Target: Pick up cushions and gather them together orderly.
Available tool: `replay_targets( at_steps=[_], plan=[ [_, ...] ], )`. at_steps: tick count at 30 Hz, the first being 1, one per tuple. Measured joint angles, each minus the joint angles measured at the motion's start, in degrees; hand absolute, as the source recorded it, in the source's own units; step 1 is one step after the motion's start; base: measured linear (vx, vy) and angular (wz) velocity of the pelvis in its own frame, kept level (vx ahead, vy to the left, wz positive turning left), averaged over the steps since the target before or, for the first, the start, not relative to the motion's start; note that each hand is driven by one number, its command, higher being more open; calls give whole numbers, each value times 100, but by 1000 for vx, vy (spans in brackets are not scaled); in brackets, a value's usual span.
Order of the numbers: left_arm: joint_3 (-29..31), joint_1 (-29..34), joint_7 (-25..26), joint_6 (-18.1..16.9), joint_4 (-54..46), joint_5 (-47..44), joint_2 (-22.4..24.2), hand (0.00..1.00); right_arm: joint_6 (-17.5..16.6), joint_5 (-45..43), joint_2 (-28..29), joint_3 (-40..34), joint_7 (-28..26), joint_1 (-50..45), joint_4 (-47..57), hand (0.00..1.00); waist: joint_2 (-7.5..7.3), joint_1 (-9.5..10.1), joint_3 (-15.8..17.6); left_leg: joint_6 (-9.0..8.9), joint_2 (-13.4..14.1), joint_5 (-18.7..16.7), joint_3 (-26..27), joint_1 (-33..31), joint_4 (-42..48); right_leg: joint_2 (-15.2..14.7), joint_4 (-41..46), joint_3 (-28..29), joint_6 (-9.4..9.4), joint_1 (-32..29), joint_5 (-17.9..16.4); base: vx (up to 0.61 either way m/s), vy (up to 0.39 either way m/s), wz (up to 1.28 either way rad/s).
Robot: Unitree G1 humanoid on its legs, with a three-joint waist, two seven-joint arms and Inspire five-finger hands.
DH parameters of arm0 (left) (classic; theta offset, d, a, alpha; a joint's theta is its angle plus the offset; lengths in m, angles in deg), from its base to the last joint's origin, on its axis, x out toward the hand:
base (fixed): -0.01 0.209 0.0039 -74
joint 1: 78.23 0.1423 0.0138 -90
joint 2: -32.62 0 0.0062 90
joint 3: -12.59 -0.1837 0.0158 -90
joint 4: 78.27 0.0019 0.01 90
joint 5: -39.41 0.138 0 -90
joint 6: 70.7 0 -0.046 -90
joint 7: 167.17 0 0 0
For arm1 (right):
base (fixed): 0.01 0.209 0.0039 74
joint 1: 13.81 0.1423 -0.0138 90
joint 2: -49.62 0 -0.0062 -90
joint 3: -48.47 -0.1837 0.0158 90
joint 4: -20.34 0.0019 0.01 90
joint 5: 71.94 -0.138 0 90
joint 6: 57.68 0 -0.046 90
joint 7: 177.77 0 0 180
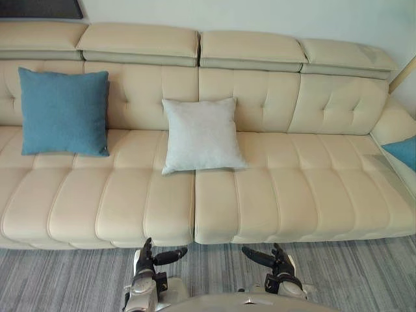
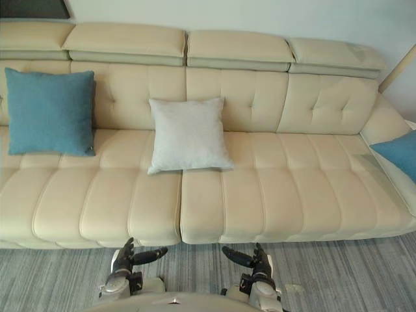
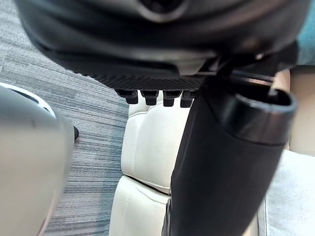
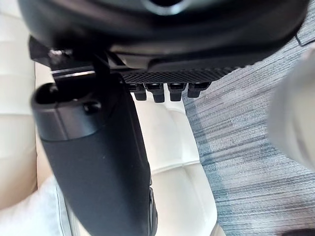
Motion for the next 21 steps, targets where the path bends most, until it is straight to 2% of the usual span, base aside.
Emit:
replay_targets(
  at_steps=[1, 2, 3, 4, 5, 6, 8, 9, 12, 13, 14, 15, 16, 17, 18, 19, 21],
  plan=[
    [-2, 50, 11, -32, -40, -5, 132, 100, -12, -3, -71, -118, 32, 65, -4, 100, 82, 133, 8, 148, 56, 295, 238, 108, -368, 91, 138, 40, 47, 182, -279, -210, 13, -48],
    [-7, -53, 11, -14, -102, -1, 43, 100, -6, 0, -43, -110, 72, 216, -70, 100, -47, 157, 167, 138, -9, 389, 342, 32, -236, -52, 273, 86, 55, 430, -565, -130, -35, -37],
    [-17, -138, 41, -7, -100, -1, 42, 100, -4, 1, -47, -107, 77, 302, -73, 100, -111, 160, 191, 113, 18, 373, 341, -77, -122, 71, -265, 122, -1, 657, -636, -156, -87, -15],
    [-37, -149, 42, -7, -101, -1, 60, 100, -4, 2, -58, -106, 83, 330, -72, 100, -72, 167, 228, 90, 54, 378, 356, -105, -95, 138, -495, 131, -2, 732, -635, -187, -118, -18],
    [-75, -157, 27, -7, -100, 1, 82, 100, -16, 1, -70, -92, 99, 412, -58, 100, 41, 199, 267, 0, 119, 439, 373, -203, -81, 288, -1013, 179, -119, 876, -568, -304, -143, -18],
    [-125, -200, 6, -6, -76, 3, 148, 100, -30, 0, -116, -87, 115, 432, -30, 100, 199, 198, 297, -45, 233, 515, 329, -301, -78, 450, -1408, 163, -358, 981, -374, -260, -108, -9],
    [-294, -243, -10, -7, -84, 5, 210, 100, -2, -1, -188, -52, 130, 376, -34, 100, 421, 219, 414, -118, 381, 735, 205, -323, -195, 663, -1763, 40, -449, 1122, -92, -260, -70, 16],
    [-306, -240, -10, -7, -84, 6, 218, 100, 18, -6, -184, -25, 167, 315, -34, 100, 458, 208, 436, -164, 409, 933, 147, -326, -363, 708, -1708, -28, -498, 1052, -60, -265, -60, 20],
    [-305, -253, 0, -6, -93, 13, 216, 100, 36, -8, -214, 72, 187, 306, -33, 100, 461, 195, 440, -153, 425, 1124, 135, -362, -595, 726, -1608, -76, -552, 853, -29, -180, -22, 9],
    [-351, -261, -6, 5, -93, 67, 192, 100, 41, -13, -216, 90, 212, 295, -34, 100, 464, 159, 443, -128, 424, 1078, 14, -497, -401, 686, -1544, -165, -601, 744, 0, -137, 58, 16],
    [-409, -273, -2, 7, -94, 152, 174, 100, 42, -14, -241, 90, 239, 285, -36, 100, 435, 148, 461, -121, 357, 798, -154, -558, -11, 598, -1443, -185, -601, 686, 1, -105, 60, 16],
    [-425, -282, -5, 8, -94, 177, 171, 100, 41, -14, -245, 85, 243, 285, -37, 100, 415, 143, 472, -111, 307, 670, -227, -562, 153, 554, -1402, -180, -601, 668, 1, -69, 115, 6],
    [-449, -301, -1, 9, -92, 205, 127, 100, 28, -13, -253, 55, 242, 288, -36, 100, 342, 110, 509, -82, 138, 107, -487, -521, 861, 393, -1318, -146, -550, 619, 18, -44, 102, 0],
    [-449, -298, 1, 9, -90, 216, 131, 100, 27, -12, -255, 55, 241, 287, -36, 100, 341, 96, 512, -88, 112, -28, -548, -472, 975, 369, -1315, -124, -521, 614, 33, -103, 241, -14],
    [-446, -246, 3, 9, -81, 234, 215, 100, 27, -13, -251, 53, 239, 285, -36, 100, 447, 77, 476, -120, 67, -475, -786, -280, 933, 387, -1238, 3, -429, 523, 26, -104, 236, -22],
    [-441, -247, 0, 13, -79, 234, 202, 100, 27, -14, -253, 46, 238, 305, -43, 100, 433, 83, 502, -58, 37, -541, -787, -274, 932, 371, -1189, 51, -418, 487, 26, -150, 300, -34],
    [-432, -266, 16, 80, -64, 233, 106, 100, 35, -107, -63, 47, 178, 269, -43, 100, 390, 80, 564, -39, -28, -687, -609, -242, 1021, 297, -1152, 214, -273, 484, 99, -109, 210, -31]
  ],
)
